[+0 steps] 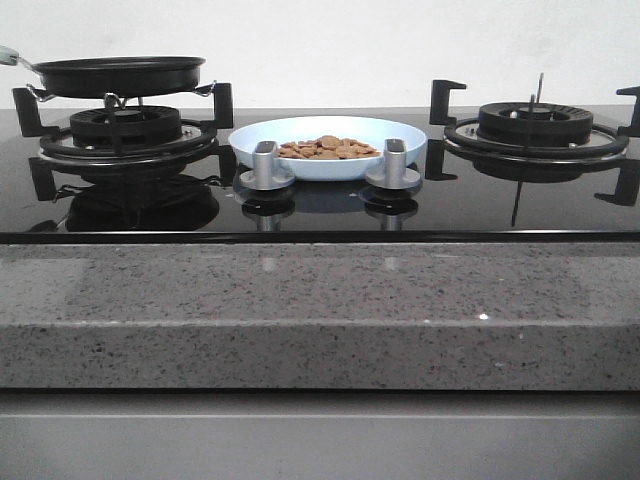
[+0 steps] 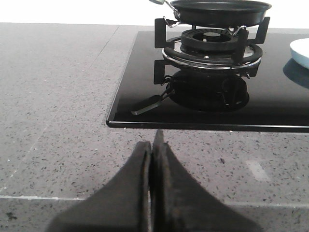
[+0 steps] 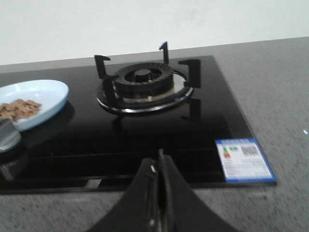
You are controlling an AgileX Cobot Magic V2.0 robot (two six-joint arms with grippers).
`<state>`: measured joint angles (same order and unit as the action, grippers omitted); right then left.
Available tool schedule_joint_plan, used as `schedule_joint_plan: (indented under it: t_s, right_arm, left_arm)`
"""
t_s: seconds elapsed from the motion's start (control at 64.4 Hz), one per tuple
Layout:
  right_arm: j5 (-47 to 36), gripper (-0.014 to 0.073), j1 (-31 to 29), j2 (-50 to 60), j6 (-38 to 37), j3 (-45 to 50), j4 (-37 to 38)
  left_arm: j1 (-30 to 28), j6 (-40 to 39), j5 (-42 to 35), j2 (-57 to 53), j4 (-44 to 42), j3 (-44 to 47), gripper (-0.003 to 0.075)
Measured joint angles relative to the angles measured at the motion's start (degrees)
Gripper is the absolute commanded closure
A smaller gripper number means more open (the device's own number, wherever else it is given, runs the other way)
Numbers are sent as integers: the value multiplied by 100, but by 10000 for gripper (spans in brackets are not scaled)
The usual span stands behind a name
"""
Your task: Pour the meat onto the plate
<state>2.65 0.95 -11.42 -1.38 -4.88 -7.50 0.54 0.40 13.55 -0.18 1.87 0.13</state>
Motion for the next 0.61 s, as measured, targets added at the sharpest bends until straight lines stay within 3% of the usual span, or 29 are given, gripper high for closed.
schedule_joint_plan:
  t_s: [0.264,0.606]
  right_arm:
    - [311,654,-22,1107,-50,634,197]
    - [911,654,-22,1202,-60,634,206]
  left_arm:
    - [0,0,0,0,0,0,741]
    - [0,0,0,0,0,0,741]
